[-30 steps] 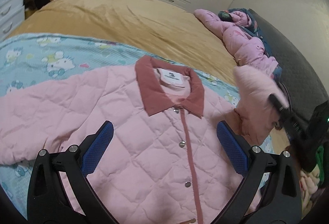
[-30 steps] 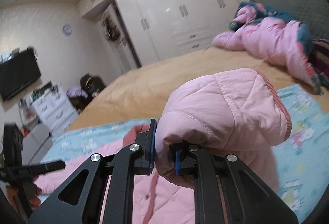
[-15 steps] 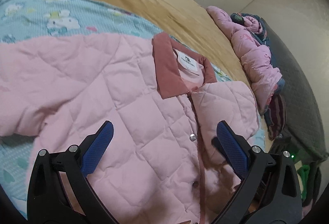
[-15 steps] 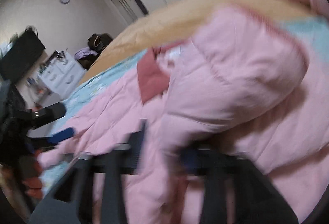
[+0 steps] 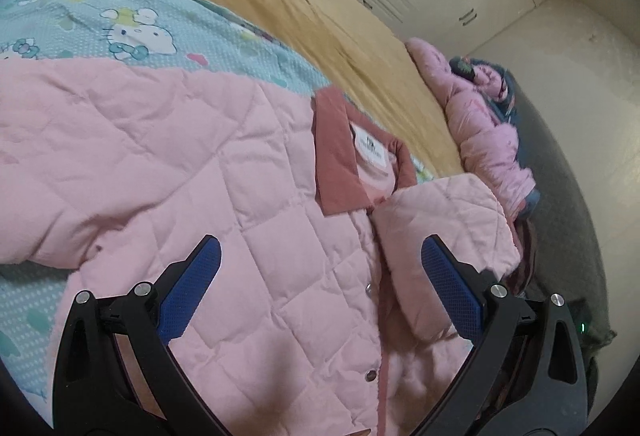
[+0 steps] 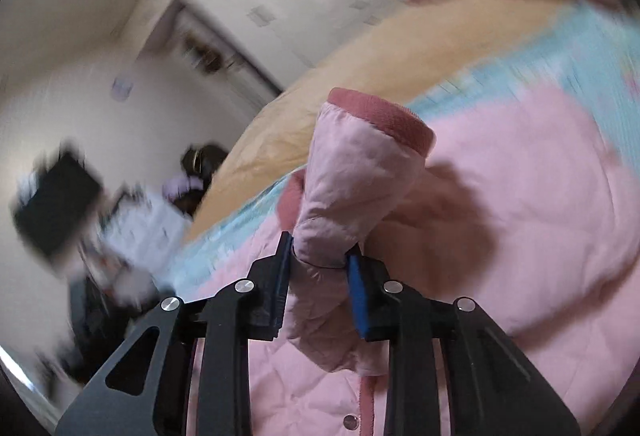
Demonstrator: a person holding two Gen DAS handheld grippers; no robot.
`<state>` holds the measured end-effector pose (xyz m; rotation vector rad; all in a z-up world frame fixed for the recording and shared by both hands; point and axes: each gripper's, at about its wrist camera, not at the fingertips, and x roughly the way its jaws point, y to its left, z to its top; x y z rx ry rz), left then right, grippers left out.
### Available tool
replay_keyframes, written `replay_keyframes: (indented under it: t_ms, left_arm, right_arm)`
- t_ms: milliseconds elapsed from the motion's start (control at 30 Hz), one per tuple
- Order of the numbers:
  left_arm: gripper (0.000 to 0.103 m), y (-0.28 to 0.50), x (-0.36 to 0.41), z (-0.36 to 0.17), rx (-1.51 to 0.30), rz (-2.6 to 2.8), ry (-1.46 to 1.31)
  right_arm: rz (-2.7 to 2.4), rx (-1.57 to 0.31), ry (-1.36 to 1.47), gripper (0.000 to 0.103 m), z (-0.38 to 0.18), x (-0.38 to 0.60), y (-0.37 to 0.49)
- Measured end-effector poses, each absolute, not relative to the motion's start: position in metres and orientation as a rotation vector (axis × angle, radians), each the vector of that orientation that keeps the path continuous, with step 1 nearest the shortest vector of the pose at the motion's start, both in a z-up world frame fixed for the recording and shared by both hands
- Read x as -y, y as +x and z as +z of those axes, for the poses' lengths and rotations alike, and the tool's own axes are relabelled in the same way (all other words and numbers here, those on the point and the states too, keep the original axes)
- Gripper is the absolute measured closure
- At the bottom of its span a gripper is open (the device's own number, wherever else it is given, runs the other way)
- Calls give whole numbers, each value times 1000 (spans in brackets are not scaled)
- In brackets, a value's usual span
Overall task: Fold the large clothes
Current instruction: 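Fold the held sleeve across the jacket front with the right gripper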
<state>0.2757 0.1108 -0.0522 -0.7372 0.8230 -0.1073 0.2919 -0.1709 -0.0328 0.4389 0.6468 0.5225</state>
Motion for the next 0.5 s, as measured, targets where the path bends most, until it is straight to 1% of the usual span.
replay_keyframes:
  t_ms: [100,200,367,433,500]
  left_arm:
    - [9,271,-128,-51,-791,-113,-801]
    - [9,266,-143,-51,-750,-111,-854]
    - [9,268,-153,-62,-757,-119,-908]
    - [9,271,-152,-72,-786,-149,-937]
    - [9,275,-149,-82,-813,-173,-959]
  right_arm:
    - [576,-661,259,78,-32,133,279]
    - [630,-692,127,79,-47,101,266]
    - [671,-786,5,79,-71,72,257]
    - [693,-819,-28,75,-78,67,255]
    - [725,-837,-34,67,-77,63,253]
